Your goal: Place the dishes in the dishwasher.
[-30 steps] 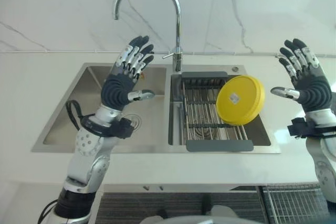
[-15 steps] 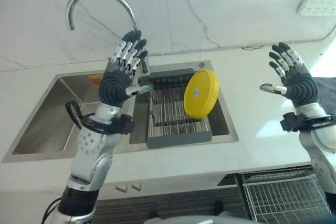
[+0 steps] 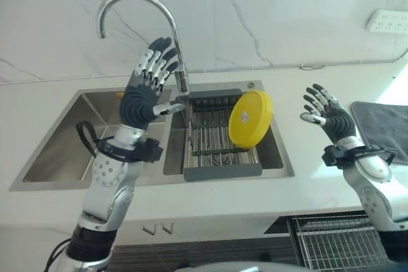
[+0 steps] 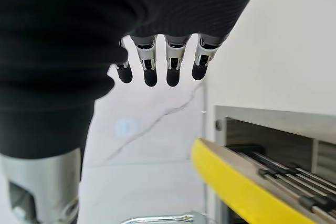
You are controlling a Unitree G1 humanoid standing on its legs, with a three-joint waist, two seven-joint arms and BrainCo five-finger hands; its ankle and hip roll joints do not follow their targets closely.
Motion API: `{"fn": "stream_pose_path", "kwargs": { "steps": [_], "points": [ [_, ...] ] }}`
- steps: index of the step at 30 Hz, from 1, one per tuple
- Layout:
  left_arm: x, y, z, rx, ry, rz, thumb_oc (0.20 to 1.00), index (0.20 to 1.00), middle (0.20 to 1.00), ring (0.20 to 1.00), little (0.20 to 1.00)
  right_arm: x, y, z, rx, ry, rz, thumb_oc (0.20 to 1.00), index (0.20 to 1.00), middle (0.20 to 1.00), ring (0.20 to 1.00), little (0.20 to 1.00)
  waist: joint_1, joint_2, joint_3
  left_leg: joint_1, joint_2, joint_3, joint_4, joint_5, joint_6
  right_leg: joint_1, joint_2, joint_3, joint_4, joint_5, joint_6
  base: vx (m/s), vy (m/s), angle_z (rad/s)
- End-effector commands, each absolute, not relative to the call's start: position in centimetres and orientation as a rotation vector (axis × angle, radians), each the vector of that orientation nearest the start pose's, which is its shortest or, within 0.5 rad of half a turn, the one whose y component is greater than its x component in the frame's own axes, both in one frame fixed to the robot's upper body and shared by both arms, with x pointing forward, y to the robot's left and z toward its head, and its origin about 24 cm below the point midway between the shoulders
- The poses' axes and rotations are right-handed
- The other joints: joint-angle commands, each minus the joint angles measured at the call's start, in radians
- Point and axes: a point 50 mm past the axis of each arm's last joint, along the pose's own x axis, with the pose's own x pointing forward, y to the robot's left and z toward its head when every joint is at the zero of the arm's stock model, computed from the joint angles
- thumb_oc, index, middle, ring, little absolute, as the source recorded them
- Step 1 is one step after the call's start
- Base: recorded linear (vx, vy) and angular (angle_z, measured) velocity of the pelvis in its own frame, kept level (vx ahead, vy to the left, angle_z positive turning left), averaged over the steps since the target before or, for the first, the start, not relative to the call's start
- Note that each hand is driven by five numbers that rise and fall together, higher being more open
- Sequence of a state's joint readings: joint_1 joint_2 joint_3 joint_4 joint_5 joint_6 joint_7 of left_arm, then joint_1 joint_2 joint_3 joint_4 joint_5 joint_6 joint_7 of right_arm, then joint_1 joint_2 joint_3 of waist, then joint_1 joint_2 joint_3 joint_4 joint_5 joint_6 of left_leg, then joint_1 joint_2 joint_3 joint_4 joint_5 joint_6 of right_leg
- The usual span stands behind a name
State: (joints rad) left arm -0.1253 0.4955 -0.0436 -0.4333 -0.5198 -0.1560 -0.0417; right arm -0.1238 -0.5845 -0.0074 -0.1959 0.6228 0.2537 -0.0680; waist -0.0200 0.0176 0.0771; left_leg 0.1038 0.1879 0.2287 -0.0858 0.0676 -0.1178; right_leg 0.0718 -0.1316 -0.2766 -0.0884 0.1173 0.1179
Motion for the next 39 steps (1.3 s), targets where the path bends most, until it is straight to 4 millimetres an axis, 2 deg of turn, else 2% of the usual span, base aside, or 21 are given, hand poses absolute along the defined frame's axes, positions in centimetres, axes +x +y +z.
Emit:
{"fn": "stream_pose_path", "kwargs": {
  "steps": [1,11,29,39],
  "points": [
    [23.9,18.1,21.2,0.048,-0.732,-0.316,1.0,1.0,1.0,1.0,1.0,28.0,-21.8,15.6,0.093,-0.159,0.088,1.0,1.0,1.0,1.0,1.0,0.008,-0.034,-0.002,0.022,-0.045,0.01,-0.001,-0.104,0.025,0.031,-0.021,-0.016,0.001,-0.102,0.031,-0.01,-0.005,0.13],
    [24.3,18.2,21.3,0.055,-0.727,-0.312,1.0,1.0,1.0,1.0,1.0,29.9,-22.0,13.9,0.107,-0.037,0.046,1.0,1.0,1.0,1.0,1.0,0.028,-0.042,-0.001,0.027,-0.045,0.0,-0.001,-0.102,0.021,0.044,-0.021,-0.031,0.001,-0.105,0.028,0.0,-0.001,0.02],
    [24.8,18.4,21.1,0.052,-0.711,-0.296,1.0,1.0,1.0,1.0,1.0,31.4,-22.5,11.0,0.132,0.16,-0.003,1.0,1.0,1.0,1.0,1.0,0.048,-0.048,0.001,0.036,-0.047,-0.012,-0.001,-0.101,0.018,0.063,-0.016,-0.042,0.001,-0.113,0.021,0.0,0.005,0.03],
    [25.1,18.3,21.4,0.057,-0.711,-0.292,1.0,1.0,1.0,1.0,1.0,32.2,-21.8,11.8,0.106,0.162,0.028,1.0,1.0,1.0,1.0,1.0,0.052,-0.048,0.005,0.04,-0.047,-0.012,-0.001,-0.101,0.016,0.07,-0.016,-0.047,0.001,-0.116,0.02,0.0,0.0,0.0]
  ]
}}
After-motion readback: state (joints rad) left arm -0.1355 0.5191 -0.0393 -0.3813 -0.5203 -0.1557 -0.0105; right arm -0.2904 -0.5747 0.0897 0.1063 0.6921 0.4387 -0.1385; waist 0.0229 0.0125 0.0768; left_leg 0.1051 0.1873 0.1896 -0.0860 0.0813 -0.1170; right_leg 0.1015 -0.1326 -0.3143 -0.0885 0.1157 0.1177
